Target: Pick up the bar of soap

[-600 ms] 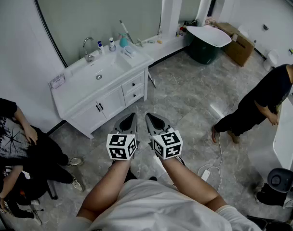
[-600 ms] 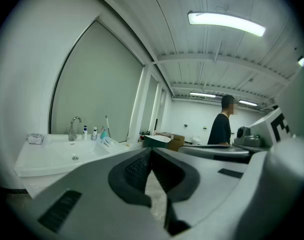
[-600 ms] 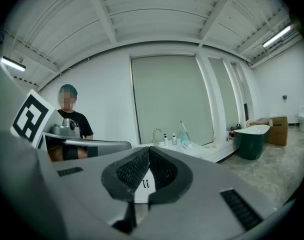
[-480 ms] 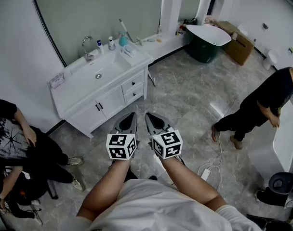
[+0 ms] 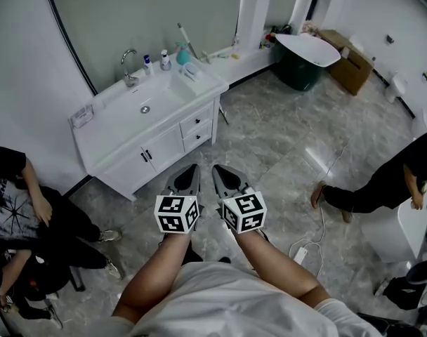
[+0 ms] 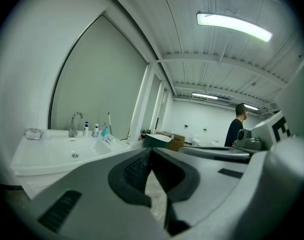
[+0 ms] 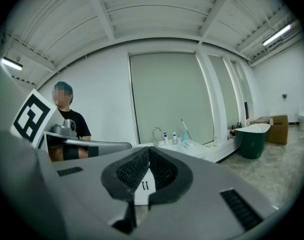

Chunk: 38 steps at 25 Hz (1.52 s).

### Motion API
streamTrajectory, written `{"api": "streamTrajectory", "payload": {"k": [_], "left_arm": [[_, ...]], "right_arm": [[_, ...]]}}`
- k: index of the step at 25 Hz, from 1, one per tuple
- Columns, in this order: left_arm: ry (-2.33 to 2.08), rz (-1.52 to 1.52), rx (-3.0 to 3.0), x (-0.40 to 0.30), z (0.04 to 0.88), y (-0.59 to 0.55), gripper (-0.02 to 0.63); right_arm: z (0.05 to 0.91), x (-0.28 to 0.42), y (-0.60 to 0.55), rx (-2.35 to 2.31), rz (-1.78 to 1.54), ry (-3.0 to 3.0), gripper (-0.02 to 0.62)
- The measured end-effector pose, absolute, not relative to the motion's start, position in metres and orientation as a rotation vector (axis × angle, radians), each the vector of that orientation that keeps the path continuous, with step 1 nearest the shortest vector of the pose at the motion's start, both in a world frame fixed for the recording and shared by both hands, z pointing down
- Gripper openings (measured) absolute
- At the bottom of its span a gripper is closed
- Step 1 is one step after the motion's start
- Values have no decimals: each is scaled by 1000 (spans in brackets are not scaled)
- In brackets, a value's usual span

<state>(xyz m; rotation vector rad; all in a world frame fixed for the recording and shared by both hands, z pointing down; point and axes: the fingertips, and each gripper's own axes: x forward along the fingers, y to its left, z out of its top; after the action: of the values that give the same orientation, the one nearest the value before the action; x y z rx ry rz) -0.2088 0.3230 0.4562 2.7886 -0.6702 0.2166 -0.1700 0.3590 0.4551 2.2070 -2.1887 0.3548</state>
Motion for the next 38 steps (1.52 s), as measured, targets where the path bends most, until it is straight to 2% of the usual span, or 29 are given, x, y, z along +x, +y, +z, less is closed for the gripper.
{"api": "streamTrajectory", "payload": {"k": [22, 31, 38], "left_arm": [[-471, 230, 2859, -210, 443, 160, 9], [-511, 240, 2848, -183, 454, 118, 9], [-574, 250, 2827, -124, 461, 81, 9]], "right_arm": [[445, -179, 200, 2363, 353, -2057, 9], [452, -149, 156, 2341, 352, -2094, 9], [458, -91, 115, 2278, 371, -2151, 9]]}}
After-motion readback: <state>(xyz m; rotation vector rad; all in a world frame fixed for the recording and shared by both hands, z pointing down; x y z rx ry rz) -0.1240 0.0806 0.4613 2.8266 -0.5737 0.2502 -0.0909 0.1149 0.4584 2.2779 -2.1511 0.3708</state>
